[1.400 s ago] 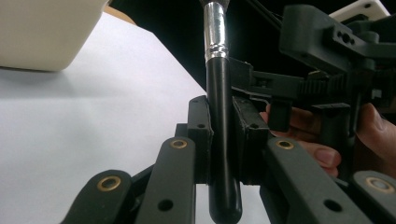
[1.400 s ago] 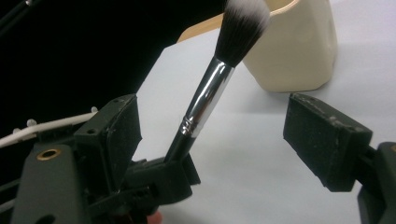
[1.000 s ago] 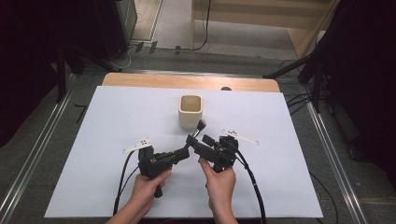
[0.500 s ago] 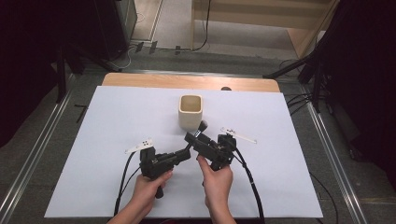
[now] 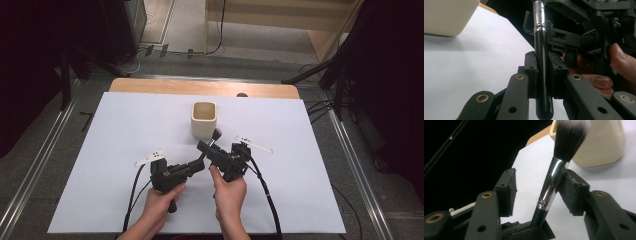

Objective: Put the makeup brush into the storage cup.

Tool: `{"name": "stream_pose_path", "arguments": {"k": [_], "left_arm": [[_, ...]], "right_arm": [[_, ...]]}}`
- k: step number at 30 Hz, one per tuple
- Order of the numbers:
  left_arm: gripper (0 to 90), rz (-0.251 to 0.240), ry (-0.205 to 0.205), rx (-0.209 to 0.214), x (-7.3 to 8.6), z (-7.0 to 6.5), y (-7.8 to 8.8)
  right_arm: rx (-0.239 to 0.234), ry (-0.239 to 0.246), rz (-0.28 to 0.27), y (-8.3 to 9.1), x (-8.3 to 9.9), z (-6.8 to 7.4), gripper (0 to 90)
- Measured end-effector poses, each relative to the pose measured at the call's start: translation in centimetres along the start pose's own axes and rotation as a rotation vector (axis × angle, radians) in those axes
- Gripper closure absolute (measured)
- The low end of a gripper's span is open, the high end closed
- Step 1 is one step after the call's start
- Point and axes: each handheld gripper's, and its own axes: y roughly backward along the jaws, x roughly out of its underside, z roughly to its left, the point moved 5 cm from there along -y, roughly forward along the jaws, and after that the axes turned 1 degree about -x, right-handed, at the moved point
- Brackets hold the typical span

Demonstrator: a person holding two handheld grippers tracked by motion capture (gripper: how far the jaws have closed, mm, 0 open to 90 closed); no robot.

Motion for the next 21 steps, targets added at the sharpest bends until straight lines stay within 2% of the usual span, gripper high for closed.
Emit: {"name": "stream_pose_path", "arguments": {"k": [14,21], "left_arm": [[79.8,-0.016,0.015,0.018,0.19,-0.13,-0.05],[79.8,-0.027,0.015,0.018,0.28,-0.19,-0.04]], "right_arm": [[0.021,-0.05,0.004,-0.18,-0.15,-0.22,65.6],[0.026,-0.059,0.001,-0.16,-0.21,-0.26,71.6]]}}
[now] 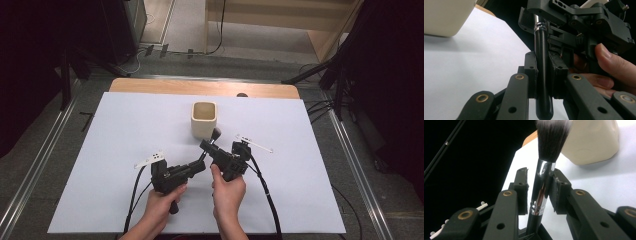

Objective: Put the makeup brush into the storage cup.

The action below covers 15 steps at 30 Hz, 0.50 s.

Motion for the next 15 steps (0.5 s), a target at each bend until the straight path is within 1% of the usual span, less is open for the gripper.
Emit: {"name": "stream_pose_path", "arguments": {"k": [4,7,15], "left_arm": [[79.8,-0.001,0.006,0.01,0.04,0.0,-0.01],[79.7,-0.001,0.013,0.023,0.06,0.09,0.01],[79.5,0.007,0.022,0.03,0.11,0.12,0.0]], "right_arm": [[0.002,-0.001,0.003,0.03,-0.01,-0.05,74.6],[-0.003,-0.012,0.006,0.07,-0.05,-0.01,75.2],[-0.012,-0.02,0.014,0.06,-0.09,-0.04,76.3]]}}
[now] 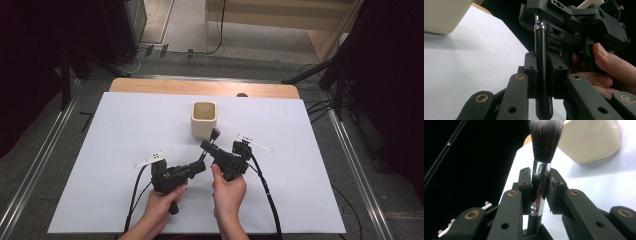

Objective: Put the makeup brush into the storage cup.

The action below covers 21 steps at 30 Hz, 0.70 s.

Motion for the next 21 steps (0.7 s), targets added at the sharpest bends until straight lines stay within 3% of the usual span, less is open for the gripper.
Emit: {"name": "stream_pose_path", "arguments": {"k": [21], "left_arm": [[77.8,0.014,0.025,0.007,-0.04,0.19,0.07]], "right_arm": [[-0.016,-0.02,0.009,0.05,-0.16,-0.1,77.5]]}}
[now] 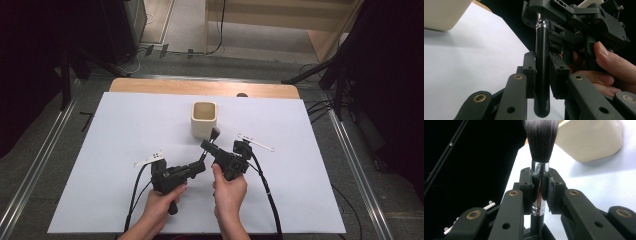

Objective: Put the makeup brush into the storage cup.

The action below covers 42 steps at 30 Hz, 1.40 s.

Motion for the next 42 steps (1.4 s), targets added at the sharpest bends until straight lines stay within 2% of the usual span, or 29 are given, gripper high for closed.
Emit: {"name": "stream_pose_path", "arguments": {"k": [6,13,15,18,23,32,37,41,42], "left_arm": [[76.1,0.001,-0.009,-0.002,0.0,0.0,0.0],[66.1,0.018,0.004,-0.001,-0.1,0.0,0.0],[61.3,0.027,0.003,-0.012,-0.1,0.1,0.0],[50.9,0.061,-0.002,-0.053,-0.2,0.4,0.0],[45.4,0.074,0.004,-0.075,-0.5,0.6,0.3],[39.8,0.152,-0.028,-0.117,-1.0,0.5,0.5],[38.3,0.194,-0.075,-0.146,-1.3,0.3,0.7],[37.5,0.234,-0.106,-0.154,-1.3,0.3,0.7],[37.5,0.241,-0.109,-0.155,-1.3,0.3,0.7]], "right_arm": [[0.001,-0.002,0.004,0.0,0.0,-0.1,77.7],[0.01,0.007,0.004,0.2,-0.2,-0.3,77.8],[0.011,0.007,0.004,0.2,-0.2,-0.4,77.8],[0.015,0.014,0.003,0.3,-0.2,-0.6,77.7],[0.019,0.023,0.0,0.4,-0.4,-0.7,77.7],[0.066,0.119,0.011,0.8,-1.1,-1.4,77.7],[0.064,0.167,0.022,1.2,-1.5,-1.5,77.7],[0.069,0.241,0.042,1.6,-1.8,-1.3,77.7],[0.067,0.247,0.048,1.7,-1.9,-1.3,77.7]]}}
